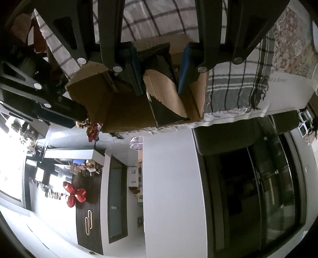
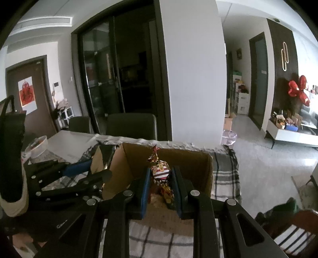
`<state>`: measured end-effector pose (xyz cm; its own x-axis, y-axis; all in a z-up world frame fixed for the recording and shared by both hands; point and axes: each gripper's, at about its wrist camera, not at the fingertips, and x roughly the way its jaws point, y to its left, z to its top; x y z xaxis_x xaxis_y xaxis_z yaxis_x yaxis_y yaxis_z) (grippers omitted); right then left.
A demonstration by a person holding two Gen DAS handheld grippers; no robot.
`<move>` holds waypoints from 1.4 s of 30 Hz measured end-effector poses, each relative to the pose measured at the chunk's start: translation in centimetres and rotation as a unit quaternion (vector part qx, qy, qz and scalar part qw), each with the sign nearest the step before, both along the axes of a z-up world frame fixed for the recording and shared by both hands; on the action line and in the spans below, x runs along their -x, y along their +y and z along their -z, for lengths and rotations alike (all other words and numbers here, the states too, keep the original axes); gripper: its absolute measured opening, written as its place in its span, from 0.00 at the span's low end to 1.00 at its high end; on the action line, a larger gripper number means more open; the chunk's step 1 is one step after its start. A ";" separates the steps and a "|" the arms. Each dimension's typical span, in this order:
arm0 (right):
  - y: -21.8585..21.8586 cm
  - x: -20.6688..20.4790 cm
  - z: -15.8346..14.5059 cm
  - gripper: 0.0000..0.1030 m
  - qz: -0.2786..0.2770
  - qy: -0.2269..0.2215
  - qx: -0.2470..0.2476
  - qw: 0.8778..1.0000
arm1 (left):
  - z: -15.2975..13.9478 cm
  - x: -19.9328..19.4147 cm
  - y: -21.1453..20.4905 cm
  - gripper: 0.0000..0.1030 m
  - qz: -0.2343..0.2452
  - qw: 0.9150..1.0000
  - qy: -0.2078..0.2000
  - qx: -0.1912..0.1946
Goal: Organize snacks
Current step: 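Carry the bar and striped candy into the box and open both tools, then move both tools back toward the clear packet and blue-foil candy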
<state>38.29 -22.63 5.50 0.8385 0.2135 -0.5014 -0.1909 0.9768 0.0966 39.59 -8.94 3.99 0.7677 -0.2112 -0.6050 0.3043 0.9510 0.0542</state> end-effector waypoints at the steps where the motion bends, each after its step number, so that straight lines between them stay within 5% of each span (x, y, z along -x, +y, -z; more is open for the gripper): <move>1: 0.0 -0.6 0.2 0.22 -0.002 0.003 -0.002 1.000 | 0.1 -0.4 -0.2 0.33 0.000 1.000 0.001 -0.001; 7: -0.3 -2.4 1.4 0.22 0.002 0.014 -0.005 1.000 | 0.9 -2.5 -0.4 0.35 0.000 1.000 0.012 0.000; 10: -0.6 -3.1 1.8 0.23 0.007 0.019 -0.007 1.000 | 1.1 -2.8 -0.4 0.44 -0.002 1.000 0.016 -0.001; 14: -0.7 -2.9 2.0 0.50 0.016 0.020 -0.012 1.000 | 1.0 -2.4 -0.1 0.52 -0.005 1.000 0.008 -0.005; 27: 1.1 2.8 2.0 0.50 0.029 0.008 0.006 1.000 | -0.6 4.2 3.2 0.63 -0.011 0.999 -0.031 -0.017; 42: 5.2 9.0 6.0 0.50 -0.016 0.070 -0.003 0.997 | 2.3 10.9 7.1 0.64 -0.034 0.999 0.009 -0.029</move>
<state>29.34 -17.47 -0.49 0.7529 0.2412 -0.6124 -0.2053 0.9701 0.1297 28.71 -1.87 1.72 0.7677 -0.1238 -0.6287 0.2407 0.9650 0.1039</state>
